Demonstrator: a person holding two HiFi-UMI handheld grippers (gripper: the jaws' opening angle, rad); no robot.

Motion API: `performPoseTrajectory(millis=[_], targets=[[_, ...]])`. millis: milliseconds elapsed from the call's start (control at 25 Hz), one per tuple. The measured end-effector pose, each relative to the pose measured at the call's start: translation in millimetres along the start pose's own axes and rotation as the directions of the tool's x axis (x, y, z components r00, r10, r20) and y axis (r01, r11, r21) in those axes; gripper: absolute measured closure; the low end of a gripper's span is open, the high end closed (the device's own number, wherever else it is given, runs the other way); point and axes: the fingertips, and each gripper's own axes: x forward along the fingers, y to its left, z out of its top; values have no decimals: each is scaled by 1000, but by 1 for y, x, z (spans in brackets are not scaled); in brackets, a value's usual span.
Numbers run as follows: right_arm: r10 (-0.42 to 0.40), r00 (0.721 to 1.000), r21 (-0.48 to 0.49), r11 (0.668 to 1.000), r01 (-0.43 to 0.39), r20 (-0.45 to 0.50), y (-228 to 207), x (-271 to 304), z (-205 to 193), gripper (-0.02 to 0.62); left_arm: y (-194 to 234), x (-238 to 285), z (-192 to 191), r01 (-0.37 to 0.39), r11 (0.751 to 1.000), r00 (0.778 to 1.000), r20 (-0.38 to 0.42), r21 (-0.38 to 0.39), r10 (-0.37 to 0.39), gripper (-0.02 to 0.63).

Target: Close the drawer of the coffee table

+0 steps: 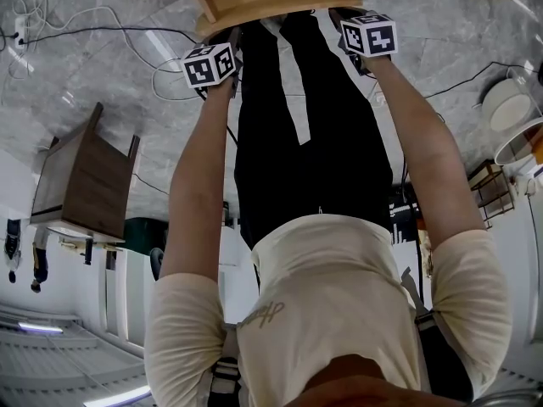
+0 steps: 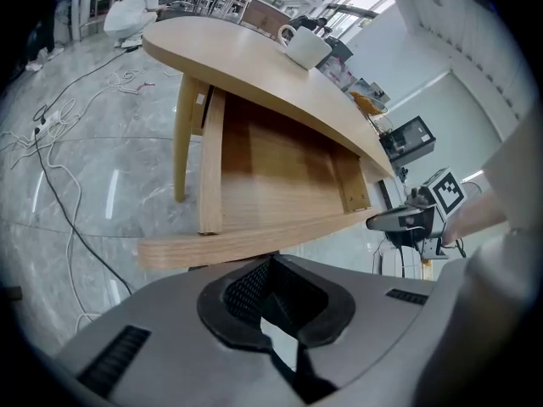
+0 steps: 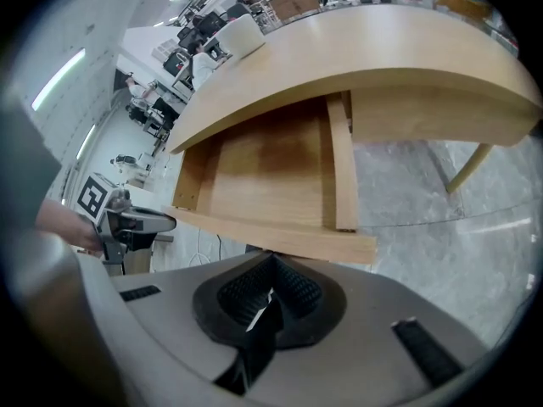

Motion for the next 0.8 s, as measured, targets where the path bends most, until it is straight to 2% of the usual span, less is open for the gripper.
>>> performPoseTrajectory(millis=[320,640,800], targets=[[4,1000,-52,999,-4,-7,8,-6,2,600,-1,-4,3,-13,1000,1000,6,12,13,601],[-15,999,-10,1000,16,51,8,-7,18,600,1,-7,17,-20,1000,999,34,14,19,601],[-10,999,-27,1000,11,48,8,-8,22,600,2,-7,22,-24,1000,999,33,3,24,601]])
